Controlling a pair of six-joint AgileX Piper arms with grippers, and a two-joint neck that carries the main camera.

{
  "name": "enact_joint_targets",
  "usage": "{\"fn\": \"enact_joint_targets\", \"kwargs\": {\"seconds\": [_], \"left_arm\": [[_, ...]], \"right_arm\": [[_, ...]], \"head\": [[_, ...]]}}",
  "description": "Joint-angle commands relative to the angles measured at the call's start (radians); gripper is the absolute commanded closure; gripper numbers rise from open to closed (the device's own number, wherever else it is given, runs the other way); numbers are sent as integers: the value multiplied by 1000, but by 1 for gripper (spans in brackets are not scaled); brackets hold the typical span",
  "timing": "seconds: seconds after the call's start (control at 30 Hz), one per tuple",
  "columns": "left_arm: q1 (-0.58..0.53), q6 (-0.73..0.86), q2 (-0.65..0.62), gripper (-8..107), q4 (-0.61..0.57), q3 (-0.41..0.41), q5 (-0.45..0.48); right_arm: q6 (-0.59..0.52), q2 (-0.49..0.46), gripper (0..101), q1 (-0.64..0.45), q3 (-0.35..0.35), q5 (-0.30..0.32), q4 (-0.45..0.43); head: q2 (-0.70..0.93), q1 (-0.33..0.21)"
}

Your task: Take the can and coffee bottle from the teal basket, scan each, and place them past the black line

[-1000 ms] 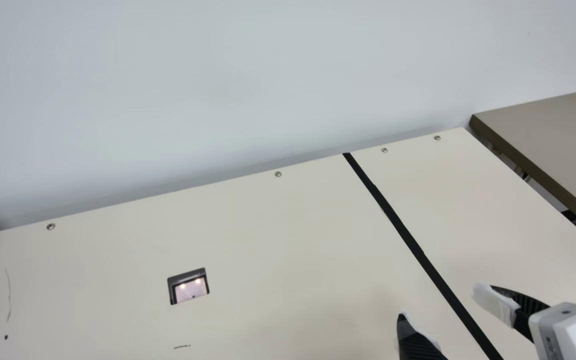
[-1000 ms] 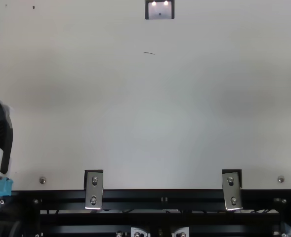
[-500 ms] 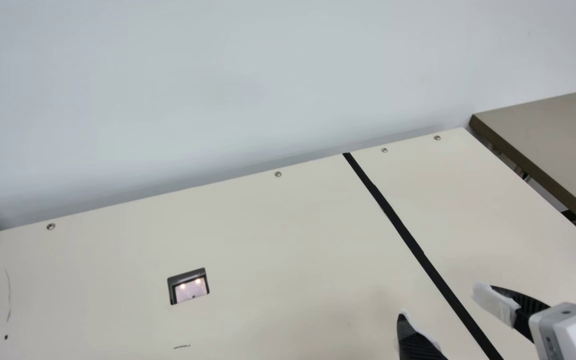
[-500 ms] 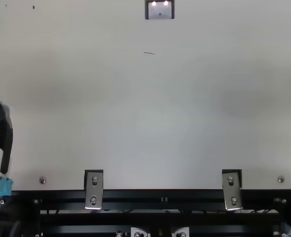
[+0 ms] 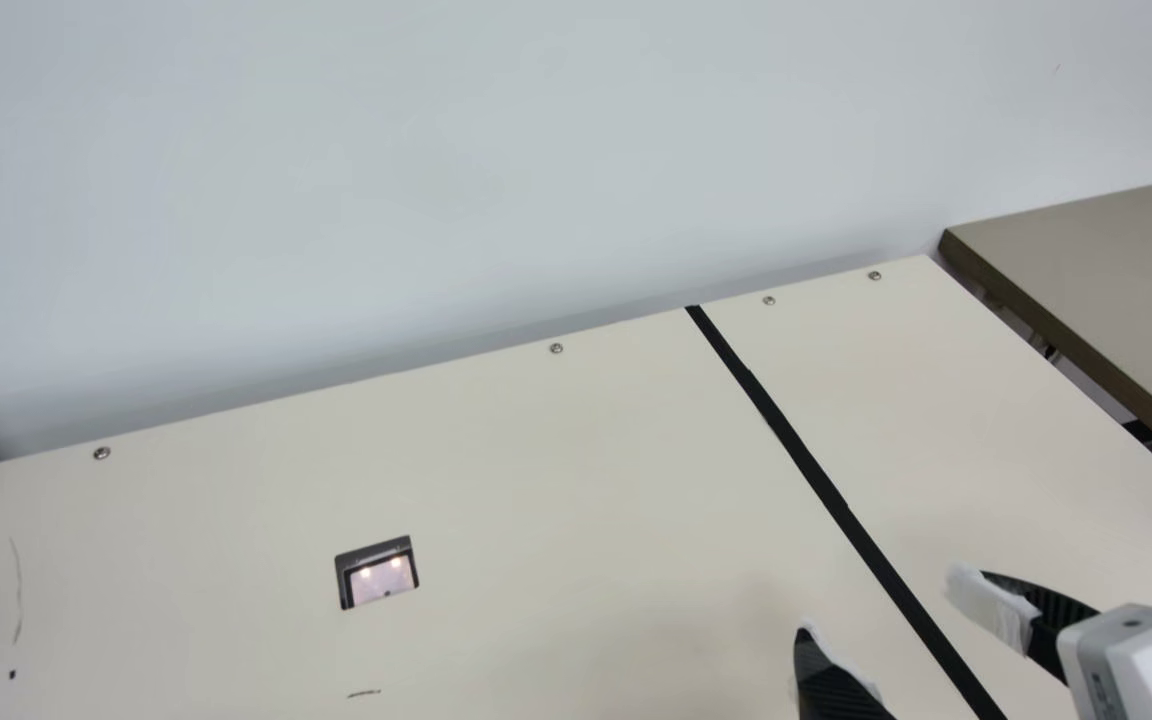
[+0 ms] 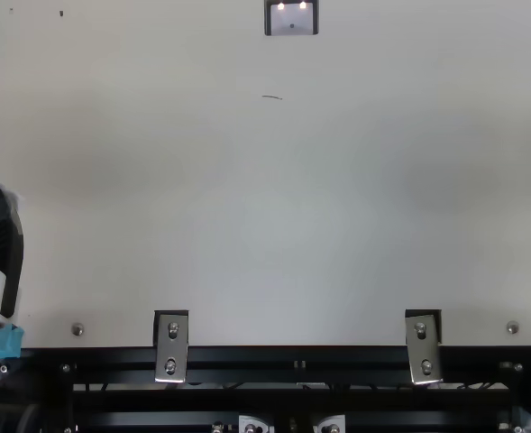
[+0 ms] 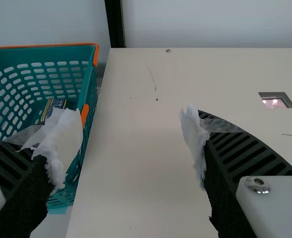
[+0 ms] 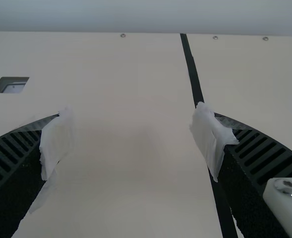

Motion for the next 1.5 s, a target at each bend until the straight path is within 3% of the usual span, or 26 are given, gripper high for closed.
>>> {"fn": "enact_joint_targets", "kwargs": {"seconds": [0.0, 0.13, 0.27, 0.5, 0.73, 0.87, 1.0, 1.03, 1.47], "left_arm": [[0, 0, 0, 9, 0, 0, 0], [0, 0, 0, 9, 0, 0, 0], [0, 0, 0, 9, 0, 0, 0], [0, 0, 0, 9, 0, 0, 0], [0, 0, 0, 9, 0, 0, 0], [0, 0, 0, 9, 0, 0, 0], [0, 0, 0, 9, 0, 0, 0], [0, 0, 0, 9, 0, 0, 0], [0, 0, 0, 9, 0, 0, 0]], "right_arm": [[0, 29, 0, 2, -47, -17, -5], [-6, 106, 0, 3, -193, -23, -9], [1, 174, 0, 3, -368, 24, 15], [84, 235, 0, -21, -635, 184, 153], [176, 247, 0, -102, -822, 388, 328], [224, 226, 0, -178, -869, 545, 417], [279, 193, 0, -135, -753, 551, 391], [260, 201, 0, -175, -865, 546, 424], [283, 191, 0, -160, -844, 553, 412]], "head": [[5, -24], [5, -24], [5, -24], [5, -24], [5, -24], [5, -24], [5, -24], [5, -24], [5, -24]]}}
